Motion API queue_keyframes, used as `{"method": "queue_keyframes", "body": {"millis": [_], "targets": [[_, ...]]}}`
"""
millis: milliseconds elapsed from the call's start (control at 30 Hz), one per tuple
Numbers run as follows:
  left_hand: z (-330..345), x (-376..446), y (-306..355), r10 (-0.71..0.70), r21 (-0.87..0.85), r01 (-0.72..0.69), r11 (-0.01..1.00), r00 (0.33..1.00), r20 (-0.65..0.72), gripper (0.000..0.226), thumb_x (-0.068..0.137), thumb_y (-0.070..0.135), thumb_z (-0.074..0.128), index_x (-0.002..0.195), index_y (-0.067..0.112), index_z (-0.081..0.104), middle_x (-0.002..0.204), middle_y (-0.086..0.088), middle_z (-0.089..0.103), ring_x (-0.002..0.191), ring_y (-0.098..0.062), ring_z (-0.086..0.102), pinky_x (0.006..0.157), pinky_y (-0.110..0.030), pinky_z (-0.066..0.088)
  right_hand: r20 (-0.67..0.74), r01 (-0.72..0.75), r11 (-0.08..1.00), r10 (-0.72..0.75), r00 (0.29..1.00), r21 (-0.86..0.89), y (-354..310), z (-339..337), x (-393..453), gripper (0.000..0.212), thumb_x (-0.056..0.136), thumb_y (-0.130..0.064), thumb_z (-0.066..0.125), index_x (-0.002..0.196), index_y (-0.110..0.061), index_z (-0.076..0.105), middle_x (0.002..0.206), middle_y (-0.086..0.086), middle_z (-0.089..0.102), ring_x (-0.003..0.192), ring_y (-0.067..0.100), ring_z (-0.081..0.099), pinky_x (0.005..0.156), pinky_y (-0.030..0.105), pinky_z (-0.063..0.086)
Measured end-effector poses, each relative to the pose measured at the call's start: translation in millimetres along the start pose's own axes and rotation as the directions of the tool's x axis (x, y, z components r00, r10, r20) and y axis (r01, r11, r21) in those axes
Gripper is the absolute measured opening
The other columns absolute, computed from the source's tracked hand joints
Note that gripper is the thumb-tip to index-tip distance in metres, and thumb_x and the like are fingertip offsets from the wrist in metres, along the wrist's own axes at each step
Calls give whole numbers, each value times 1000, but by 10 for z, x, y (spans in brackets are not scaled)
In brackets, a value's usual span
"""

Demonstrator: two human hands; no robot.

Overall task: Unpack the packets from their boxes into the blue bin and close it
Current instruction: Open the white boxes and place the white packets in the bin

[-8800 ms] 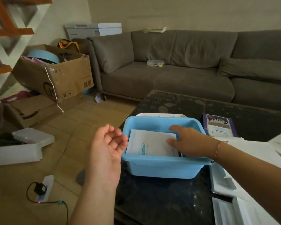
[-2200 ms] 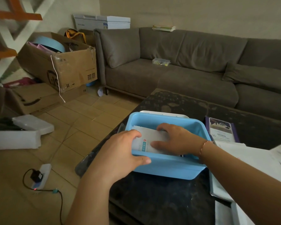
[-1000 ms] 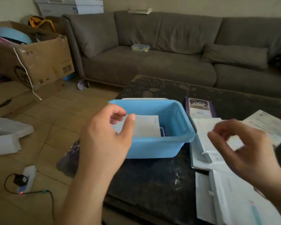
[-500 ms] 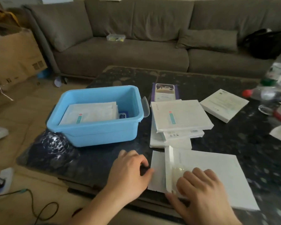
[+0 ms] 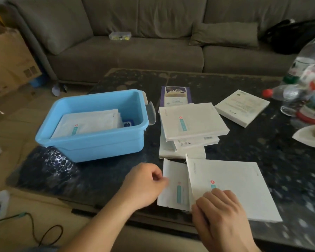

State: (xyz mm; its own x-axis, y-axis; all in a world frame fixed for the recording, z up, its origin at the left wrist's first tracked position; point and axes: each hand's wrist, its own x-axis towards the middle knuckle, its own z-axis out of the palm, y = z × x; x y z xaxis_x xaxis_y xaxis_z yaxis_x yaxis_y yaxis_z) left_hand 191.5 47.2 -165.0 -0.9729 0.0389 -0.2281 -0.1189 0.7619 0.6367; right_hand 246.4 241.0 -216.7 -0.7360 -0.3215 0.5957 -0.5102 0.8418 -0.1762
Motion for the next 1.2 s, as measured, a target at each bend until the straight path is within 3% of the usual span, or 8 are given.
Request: {"method": "queue_keyframes", "body": {"millis": [167,433,567,667,767,900,1000,1200], "targets": [[-406,-31,-40,-137,-712,298,636,951,275,26,96,9,48,88,13,73,88,-5,77,83,-18,71,72,-33,49,-8,-1,1000,1,1000,15,-4,-16,31,32,83,-21,55,52,-16,47,55,-1,43,52,23,42,50,34,36],[-842,-125,-270,-180,-884,212,417,972,149,32,91,13,46,106,12,74,105,-16,74,93,-28,66,83,-41,43,65,-27,998,24,998,52,-8,-44,71,29,80,-26,58,54,-18,50,54,-6,45,53,19,43,48,34,39],[-1018,-216,-271,-119,-937,160,309,984,129,45,72,21,54,114,14,70,105,-13,72,95,-27,65,79,-40,45,164,-162,970,132,977,181,-68,-193,165,39,79,-58,60,57,-27,56,56,-13,51,58,10,51,58,30,43],[-1108,-252,-292,-105,-966,120,228,990,99,42,72,22,57,112,19,69,101,-10,72,91,-25,67,75,-40,49,288,-519,621,439,851,587,-257,-425,551,58,66,-85,54,88,-33,68,78,-5,69,76,13,64,69,26,49],[-1163,-266,-290,-89,-985,72,158,994,58,46,74,24,60,119,21,67,105,-9,73,93,-24,70,69,-39,56,585,-637,66,335,739,768,-353,-434,1012,86,51,-75,76,126,-40,54,102,5,74,91,25,72,72,38,57],[-1308,-295,-262,-58,-994,-32,102,998,-38,37,81,25,59,116,22,69,111,-9,74,99,-21,73,67,-36,62,646,-641,-94,198,737,761,-564,-376,1671,51,84,-15,69,124,-40,50,103,-1,75,95,28,73,76,43,61],[-1528,-267,-359,-145,-951,-213,225,958,-249,27,89,27,58,112,16,65,109,-8,75,104,-21,72,64,-34,61,628,-639,-26,220,746,768,-656,-194,2127,56,83,-7,69,128,-35,50,115,0,69,97,25,72,83,46,60],[-1811,-146,-711,-252,-478,-265,837,589,-768,10,94,15,61,95,24,64,97,12,68,93,2,62,71,-13,41,694,-728,148,225,684,670,-888,331,2746,59,88,0,66,134,-26,40,125,9,53,101,29,63,67,41,63]]}}
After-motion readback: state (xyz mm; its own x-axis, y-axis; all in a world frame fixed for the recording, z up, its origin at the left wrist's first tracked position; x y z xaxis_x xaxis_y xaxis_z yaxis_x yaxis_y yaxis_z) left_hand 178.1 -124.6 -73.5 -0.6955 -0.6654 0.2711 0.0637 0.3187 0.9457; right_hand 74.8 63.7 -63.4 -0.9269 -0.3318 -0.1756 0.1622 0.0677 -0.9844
